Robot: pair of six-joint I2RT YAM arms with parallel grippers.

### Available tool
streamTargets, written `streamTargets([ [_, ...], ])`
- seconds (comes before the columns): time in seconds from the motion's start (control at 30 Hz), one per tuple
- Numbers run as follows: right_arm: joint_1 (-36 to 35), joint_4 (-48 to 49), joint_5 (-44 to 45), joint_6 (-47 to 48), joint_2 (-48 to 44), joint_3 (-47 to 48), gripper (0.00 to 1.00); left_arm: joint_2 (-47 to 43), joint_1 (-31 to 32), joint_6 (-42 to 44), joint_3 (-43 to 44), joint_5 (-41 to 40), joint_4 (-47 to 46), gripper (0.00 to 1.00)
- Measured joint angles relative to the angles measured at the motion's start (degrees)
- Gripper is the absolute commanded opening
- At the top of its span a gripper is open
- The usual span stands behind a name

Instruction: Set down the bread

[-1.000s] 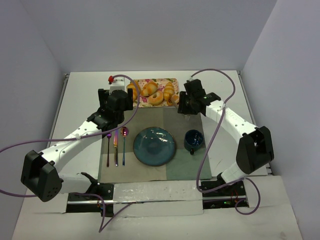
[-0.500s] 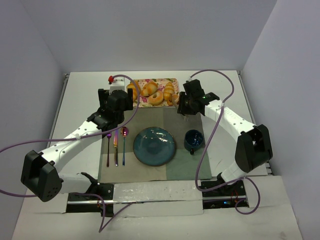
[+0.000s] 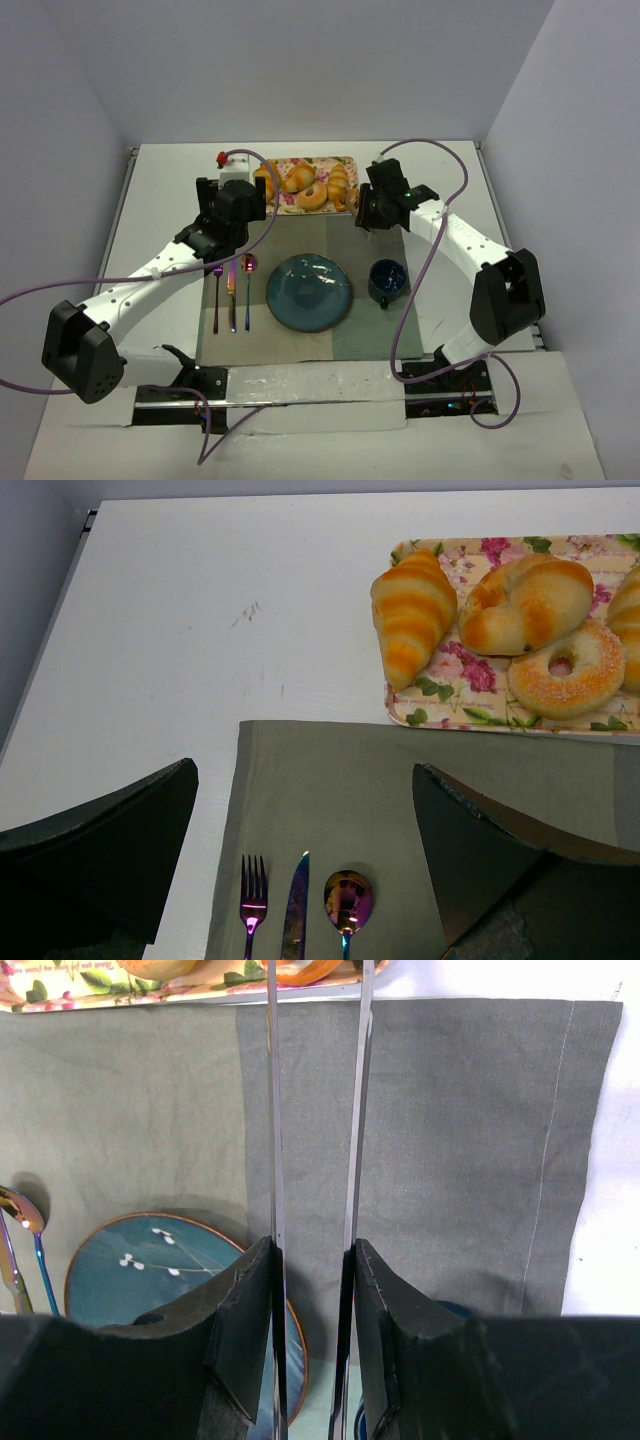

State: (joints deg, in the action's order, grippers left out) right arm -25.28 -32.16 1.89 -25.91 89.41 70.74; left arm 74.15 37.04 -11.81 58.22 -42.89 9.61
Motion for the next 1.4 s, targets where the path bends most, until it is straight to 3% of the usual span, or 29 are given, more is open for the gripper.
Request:
streamTargets([
  [1.0,-0.6,-1.7,1.9,0.0,-4.4,0.0,0.00,0.0,0.0,0.0,0.0,0.0,0.0,0.99],
  [1.4,-7.1,-2.8,-0.7,-0.3,-19.6,-5.9,0.00,0.0,0.0,0.0,0.0,0.0,0.0,0.99],
])
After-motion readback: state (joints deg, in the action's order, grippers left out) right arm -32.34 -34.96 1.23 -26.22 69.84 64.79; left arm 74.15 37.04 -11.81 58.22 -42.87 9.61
